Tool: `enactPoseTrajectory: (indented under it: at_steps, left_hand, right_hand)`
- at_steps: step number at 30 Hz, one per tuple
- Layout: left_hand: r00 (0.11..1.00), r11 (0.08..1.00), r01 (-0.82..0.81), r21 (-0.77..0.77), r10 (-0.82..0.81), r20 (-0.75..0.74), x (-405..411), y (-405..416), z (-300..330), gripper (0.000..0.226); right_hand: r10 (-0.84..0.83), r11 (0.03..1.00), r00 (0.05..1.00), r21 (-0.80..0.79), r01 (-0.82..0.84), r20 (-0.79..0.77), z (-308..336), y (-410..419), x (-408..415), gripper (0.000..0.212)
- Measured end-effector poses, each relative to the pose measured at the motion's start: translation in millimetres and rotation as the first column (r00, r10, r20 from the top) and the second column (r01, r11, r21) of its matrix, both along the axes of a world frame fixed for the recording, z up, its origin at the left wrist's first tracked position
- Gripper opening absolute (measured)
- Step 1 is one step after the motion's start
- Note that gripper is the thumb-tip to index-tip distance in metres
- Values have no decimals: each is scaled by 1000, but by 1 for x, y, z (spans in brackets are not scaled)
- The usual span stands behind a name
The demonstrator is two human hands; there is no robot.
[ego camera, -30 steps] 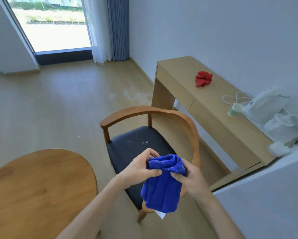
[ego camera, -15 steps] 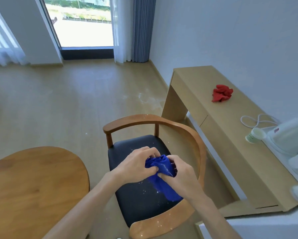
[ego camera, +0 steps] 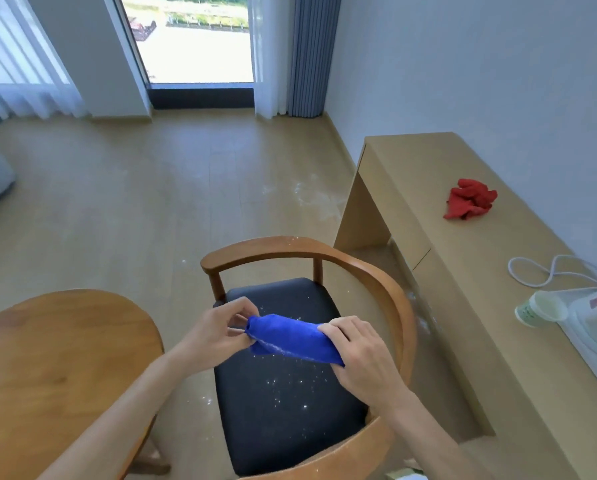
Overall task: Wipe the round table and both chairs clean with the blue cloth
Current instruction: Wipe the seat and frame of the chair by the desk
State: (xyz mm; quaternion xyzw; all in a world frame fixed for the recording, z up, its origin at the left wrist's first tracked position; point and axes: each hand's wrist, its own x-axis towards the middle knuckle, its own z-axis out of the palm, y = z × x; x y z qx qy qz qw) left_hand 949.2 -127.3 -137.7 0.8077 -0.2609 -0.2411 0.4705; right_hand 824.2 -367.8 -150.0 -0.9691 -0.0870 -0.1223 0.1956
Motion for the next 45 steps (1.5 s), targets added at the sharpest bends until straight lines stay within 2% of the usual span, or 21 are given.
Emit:
enactPoseTrajectory:
  at_steps: [3, 7, 12, 18, 24, 32, 35, 37, 39, 40, 42, 45]
  left_hand:
    - [999, 996, -25, 80, 22, 36, -14, -20, -23, 24]
    - [992, 983, -127, 130, 122, 40, -34, -52, -58, 24]
    - [957, 930, -254, 267, 281, -68, -54, -70, -104, 29]
    - [904, 885, -315, 343, 390, -174, -37, -78, -155, 24]
    - [883, 869, -317, 379, 416, -215, 15, -74, -201, 18]
    - [899, 858, -310, 411, 405, -167, 143, -65, -295, 22]
    - [898, 840, -348, 417, 427, -109, 177, -72, -336, 19]
    - [889, 810, -415, 413, 458, -6, 184, -75, -358, 19]
    - [885, 768, -460, 445, 436, 163, 180, -75, -372, 16]
    - [889, 750, -458, 477, 383, 251, 175, -75, -378, 15]
    - [874, 723, -451, 524, 239, 424, 164, -76, -383, 28]
    - [788, 749, -396, 531, -20, 616, 156, -74, -382, 53]
  right_hand:
    - [95, 994, 995, -52, -97, -23, -21, -32, 5, 47]
    - [218, 976, 970, -7, -220, -106, -51, -75, 22, 50]
    - [321, 944, 908, 17, -329, -270, -90, -100, 30, 54]
    - [341, 932, 803, 62, -358, -488, -143, -105, 74, 52]
    - [338, 934, 730, 119, -336, -593, -188, -93, 141, 48]
    - [271, 956, 722, 93, -276, -637, -274, -71, 261, 44]
    - [200, 963, 767, -20, -267, -609, -318, -66, 294, 47]
    - [173, 936, 852, -187, -298, -494, -342, -61, 303, 47]
    - [214, 863, 913, -372, -343, -346, -359, -57, 299, 44]
    - [258, 834, 935, -433, -343, -243, -367, -57, 292, 38]
    - [354, 814, 934, -474, -336, -55, -380, -59, 278, 27]
    - [387, 804, 922, -486, -344, -12, -384, -57, 272, 29]
